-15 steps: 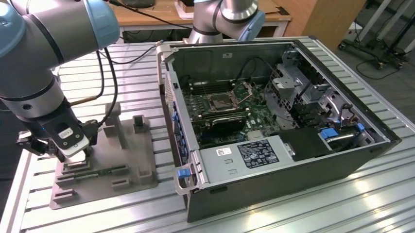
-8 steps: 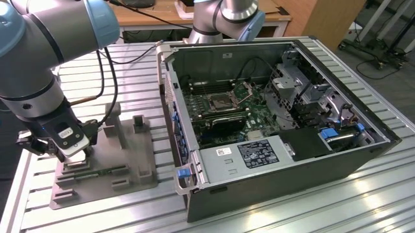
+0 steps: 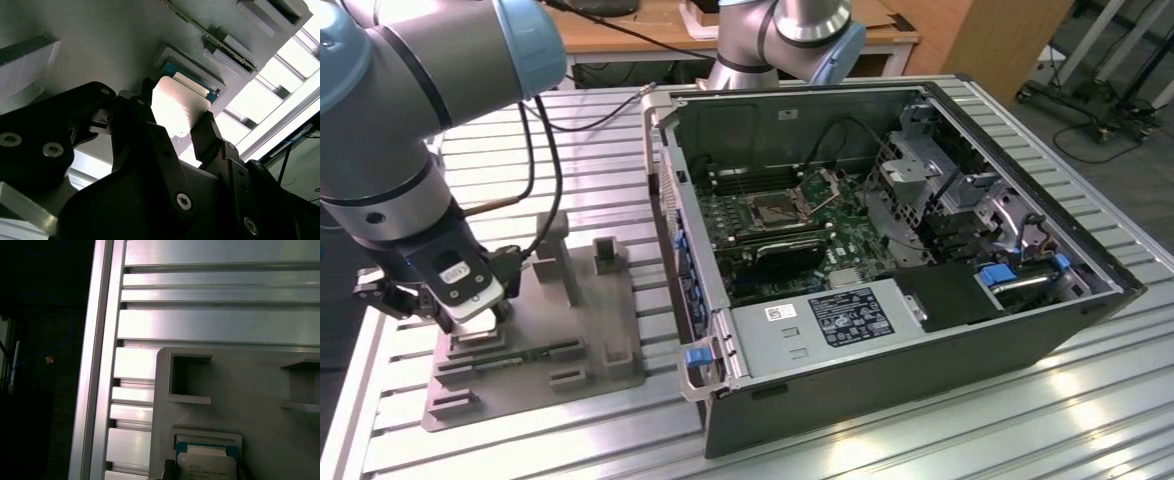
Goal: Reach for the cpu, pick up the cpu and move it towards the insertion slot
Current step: 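Reach for the cpu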
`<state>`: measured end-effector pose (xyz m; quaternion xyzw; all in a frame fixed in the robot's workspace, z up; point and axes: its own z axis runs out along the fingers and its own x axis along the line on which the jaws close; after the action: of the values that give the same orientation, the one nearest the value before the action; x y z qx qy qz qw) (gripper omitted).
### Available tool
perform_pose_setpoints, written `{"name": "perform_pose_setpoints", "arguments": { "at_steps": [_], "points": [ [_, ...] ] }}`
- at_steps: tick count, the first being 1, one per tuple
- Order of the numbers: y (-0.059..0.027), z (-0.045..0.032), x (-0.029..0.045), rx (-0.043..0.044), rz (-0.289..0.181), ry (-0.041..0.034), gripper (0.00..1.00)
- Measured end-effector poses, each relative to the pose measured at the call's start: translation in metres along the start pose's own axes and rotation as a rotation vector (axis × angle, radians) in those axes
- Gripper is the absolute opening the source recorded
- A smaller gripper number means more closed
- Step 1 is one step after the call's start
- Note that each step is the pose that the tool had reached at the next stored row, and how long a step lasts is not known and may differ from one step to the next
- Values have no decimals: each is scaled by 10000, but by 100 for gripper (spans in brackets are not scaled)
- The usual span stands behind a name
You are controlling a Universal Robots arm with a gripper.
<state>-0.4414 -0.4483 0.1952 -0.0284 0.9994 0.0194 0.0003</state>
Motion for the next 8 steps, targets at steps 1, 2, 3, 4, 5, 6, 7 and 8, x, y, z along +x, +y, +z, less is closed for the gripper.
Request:
{"name": "perform_pose_setpoints", "arguments": {
  "at_steps": [1,2,3,4,5,6,7,8],
  "points": [
    [0,-7,0,1,0,2,55],
    [0,-14,0,1,0,1,55],
    [1,-20,0,0,0,1,55],
    [1,-26,0,0,0,1,55],
    [1,-30,0,0,0,0,55],
    [1,-35,0,-1,0,-1,55],
    [1,-41,0,0,0,1,55],
    [2,-46,0,0,0,0,55]
  ]
}}
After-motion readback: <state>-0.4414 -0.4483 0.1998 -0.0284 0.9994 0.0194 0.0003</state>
